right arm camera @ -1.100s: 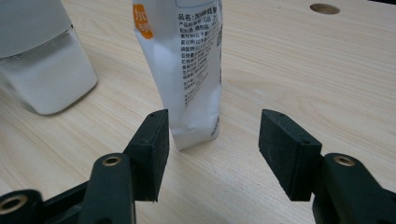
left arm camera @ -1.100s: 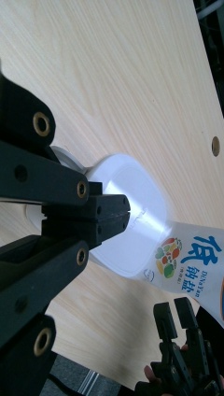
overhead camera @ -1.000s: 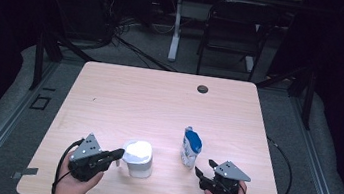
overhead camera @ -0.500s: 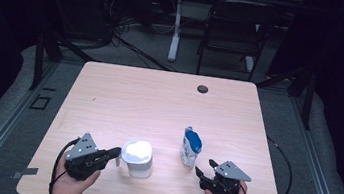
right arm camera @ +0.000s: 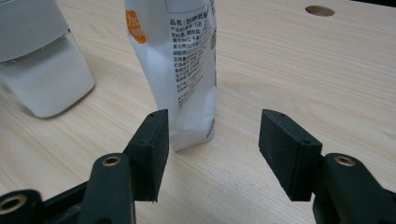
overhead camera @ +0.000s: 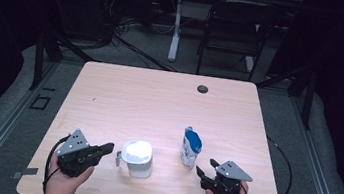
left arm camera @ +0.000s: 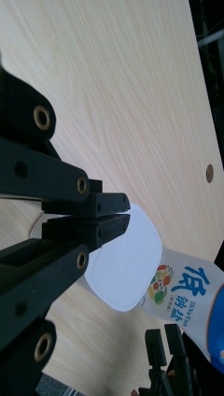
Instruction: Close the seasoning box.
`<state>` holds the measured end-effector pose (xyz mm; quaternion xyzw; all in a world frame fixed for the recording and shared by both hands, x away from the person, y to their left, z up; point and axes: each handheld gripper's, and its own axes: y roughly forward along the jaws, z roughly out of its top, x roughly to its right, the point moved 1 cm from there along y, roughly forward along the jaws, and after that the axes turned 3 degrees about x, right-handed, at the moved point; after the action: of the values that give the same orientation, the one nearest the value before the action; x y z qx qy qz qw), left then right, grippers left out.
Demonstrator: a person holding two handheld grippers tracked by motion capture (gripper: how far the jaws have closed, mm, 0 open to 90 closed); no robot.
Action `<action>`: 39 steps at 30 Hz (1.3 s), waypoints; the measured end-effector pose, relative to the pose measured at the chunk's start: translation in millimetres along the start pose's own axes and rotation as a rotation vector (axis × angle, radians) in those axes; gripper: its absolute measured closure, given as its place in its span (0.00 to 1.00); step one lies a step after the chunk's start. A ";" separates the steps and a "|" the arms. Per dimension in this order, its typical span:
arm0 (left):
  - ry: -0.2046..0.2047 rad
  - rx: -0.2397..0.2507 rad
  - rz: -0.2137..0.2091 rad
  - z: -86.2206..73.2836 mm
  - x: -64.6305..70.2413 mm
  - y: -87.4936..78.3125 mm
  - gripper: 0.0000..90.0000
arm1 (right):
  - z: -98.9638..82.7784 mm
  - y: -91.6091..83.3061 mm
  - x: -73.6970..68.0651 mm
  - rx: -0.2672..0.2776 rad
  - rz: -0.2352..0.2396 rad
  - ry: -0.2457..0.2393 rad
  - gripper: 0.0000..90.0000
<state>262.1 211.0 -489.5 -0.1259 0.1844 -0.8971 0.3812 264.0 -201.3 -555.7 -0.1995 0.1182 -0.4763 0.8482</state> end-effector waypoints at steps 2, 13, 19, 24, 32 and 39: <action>-0.012 0.013 0.005 -0.7 -2.4 -0.5 0.93 | 0.1 -0.3 0.3 0.004 -0.001 0.002 0.48; -0.063 0.015 0.070 -9.7 -23.6 -3.4 0.72 | -0.2 -1.7 3.6 0.013 -0.013 0.011 0.48; -0.091 0.013 0.118 -18.4 -36.7 -4.5 0.62 | 0.2 -3.4 6.6 0.010 -0.021 0.009 0.48; -0.112 0.001 0.147 -27.5 -47.3 -3.0 0.58 | -0.1 -4.5 9.1 0.011 -0.029 0.013 0.48; -0.164 -0.020 0.165 -42.7 -62.0 0.2 0.56 | -1.5 -5.2 13.5 0.005 -0.040 0.013 0.48; -0.191 -0.057 0.185 -55.3 -68.7 4.9 0.55 | -3.5 -4.0 15.0 0.001 -0.041 0.020 0.48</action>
<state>291.5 271.0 -547.2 -0.2041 0.1836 -0.8364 0.4745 267.4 -216.8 -557.2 -0.1970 0.1222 -0.4957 0.8370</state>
